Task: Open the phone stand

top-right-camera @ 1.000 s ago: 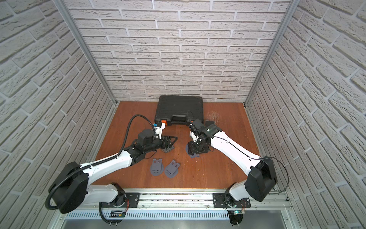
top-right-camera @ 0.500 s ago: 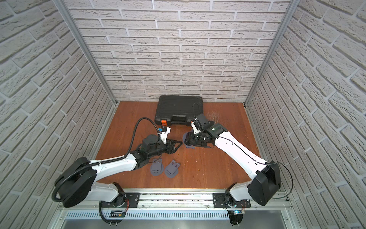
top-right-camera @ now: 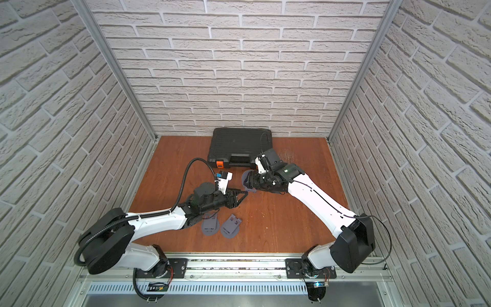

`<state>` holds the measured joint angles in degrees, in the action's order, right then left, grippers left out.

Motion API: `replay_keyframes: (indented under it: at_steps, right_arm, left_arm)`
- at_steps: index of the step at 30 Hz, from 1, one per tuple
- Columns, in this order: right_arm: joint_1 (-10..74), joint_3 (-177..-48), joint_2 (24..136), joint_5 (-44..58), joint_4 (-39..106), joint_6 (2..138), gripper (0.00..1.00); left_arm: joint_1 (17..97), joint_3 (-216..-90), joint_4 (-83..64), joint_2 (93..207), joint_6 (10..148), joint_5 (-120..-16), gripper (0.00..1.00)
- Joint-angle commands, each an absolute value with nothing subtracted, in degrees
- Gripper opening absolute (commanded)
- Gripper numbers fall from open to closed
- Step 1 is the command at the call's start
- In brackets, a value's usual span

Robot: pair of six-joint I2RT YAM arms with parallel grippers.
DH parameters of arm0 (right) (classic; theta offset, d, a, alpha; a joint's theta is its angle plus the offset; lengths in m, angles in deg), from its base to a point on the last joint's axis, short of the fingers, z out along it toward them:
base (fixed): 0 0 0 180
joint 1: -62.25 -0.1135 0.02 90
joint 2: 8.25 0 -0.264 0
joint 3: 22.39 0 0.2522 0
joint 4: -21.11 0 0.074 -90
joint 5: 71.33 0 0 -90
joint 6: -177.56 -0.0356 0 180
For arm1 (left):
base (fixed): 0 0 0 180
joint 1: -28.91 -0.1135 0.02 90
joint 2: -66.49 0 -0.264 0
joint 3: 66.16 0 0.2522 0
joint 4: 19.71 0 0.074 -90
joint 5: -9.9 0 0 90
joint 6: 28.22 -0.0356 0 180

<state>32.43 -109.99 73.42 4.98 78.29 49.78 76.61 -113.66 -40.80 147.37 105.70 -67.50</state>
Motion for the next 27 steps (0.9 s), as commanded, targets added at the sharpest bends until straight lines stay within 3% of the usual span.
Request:
replay_keyframes:
  at_steps: [1,27]
  right_arm:
    - [32.66,-111.23,73.33,3.4,75.63,49.6,0.2]
    - [32.67,-110.15,73.79,1.73,75.3,50.42,0.18]
  left_arm:
    - [76.91,-114.77,-45.45,148.04,103.88,-69.09,0.59]
    - [76.03,-116.46,-47.51,148.27,101.94,-70.35,0.51]
